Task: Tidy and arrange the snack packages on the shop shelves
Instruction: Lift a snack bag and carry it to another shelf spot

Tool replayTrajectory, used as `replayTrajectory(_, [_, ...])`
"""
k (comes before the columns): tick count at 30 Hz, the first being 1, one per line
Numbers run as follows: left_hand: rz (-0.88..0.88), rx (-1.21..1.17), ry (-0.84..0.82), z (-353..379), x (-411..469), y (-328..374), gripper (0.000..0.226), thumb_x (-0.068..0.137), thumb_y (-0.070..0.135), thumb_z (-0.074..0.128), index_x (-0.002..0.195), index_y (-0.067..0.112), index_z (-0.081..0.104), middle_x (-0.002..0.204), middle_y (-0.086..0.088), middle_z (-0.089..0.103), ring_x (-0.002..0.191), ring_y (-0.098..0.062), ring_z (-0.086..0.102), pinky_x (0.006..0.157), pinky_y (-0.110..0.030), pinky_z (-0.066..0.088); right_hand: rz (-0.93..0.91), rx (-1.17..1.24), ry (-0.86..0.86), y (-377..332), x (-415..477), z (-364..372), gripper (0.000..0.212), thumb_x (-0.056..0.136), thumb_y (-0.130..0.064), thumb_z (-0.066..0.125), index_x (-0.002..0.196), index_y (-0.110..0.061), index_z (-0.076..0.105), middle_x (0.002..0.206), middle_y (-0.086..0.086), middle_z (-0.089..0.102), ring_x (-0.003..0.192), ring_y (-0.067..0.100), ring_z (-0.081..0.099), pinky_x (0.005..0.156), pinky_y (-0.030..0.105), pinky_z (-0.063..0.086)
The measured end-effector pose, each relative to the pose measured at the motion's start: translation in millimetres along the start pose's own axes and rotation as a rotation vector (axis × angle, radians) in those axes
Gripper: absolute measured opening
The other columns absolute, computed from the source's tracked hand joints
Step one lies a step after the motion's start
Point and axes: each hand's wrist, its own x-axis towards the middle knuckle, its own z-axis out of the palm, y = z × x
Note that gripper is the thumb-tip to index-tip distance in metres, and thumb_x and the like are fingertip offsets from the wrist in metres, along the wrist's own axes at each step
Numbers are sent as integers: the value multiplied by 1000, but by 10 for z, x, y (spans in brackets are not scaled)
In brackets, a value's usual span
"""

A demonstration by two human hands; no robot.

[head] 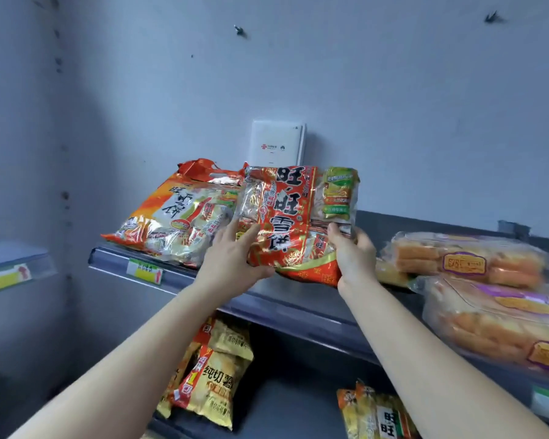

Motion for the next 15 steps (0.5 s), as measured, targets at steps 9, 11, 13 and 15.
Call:
replayTrajectory(9, [42, 144, -113, 430, 571, -275, 99, 80, 59, 65, 153, 34, 3, 161, -8, -4, 148, -29, 4, 114, -49, 26, 277, -81, -151, 437, 621, 126, 29, 89, 3, 57, 112, -15, 56, 98, 14, 69, 87, 29, 67, 77, 43, 55])
replayTrajectory(11, [36, 164, -67, 489, 642, -292, 99, 79, 58, 67, 152, 34, 6, 161, -8, 1, 147, -30, 10, 112, -49, 28, 186, -209, -131, 435, 712, 111, 27, 83, 7, 49, 102, -10, 60, 90, 10, 68, 83, 25, 63, 71, 33, 49])
replayTrajectory(13, [30, 170, -36, 535, 704, -294, 97, 78, 56, 69, 151, 33, 10, 160, -8, 6, 146, -30, 14, 111, -50, 30, 53, -423, 5, 448, 820, 44, 31, 82, 3, 43, 97, -12, 65, 91, 4, 67, 88, 21, 60, 71, 30, 45])
replayTrajectory(15, [21, 165, -26, 563, 752, -294, 96, 77, 55, 71, 150, 33, 12, 160, -7, 8, 145, -29, 16, 109, -50, 31, -44, -773, 71, 513, 960, -73, 34, 86, -4, 46, 111, -17, 66, 104, 1, 66, 102, 23, 60, 79, 32, 48])
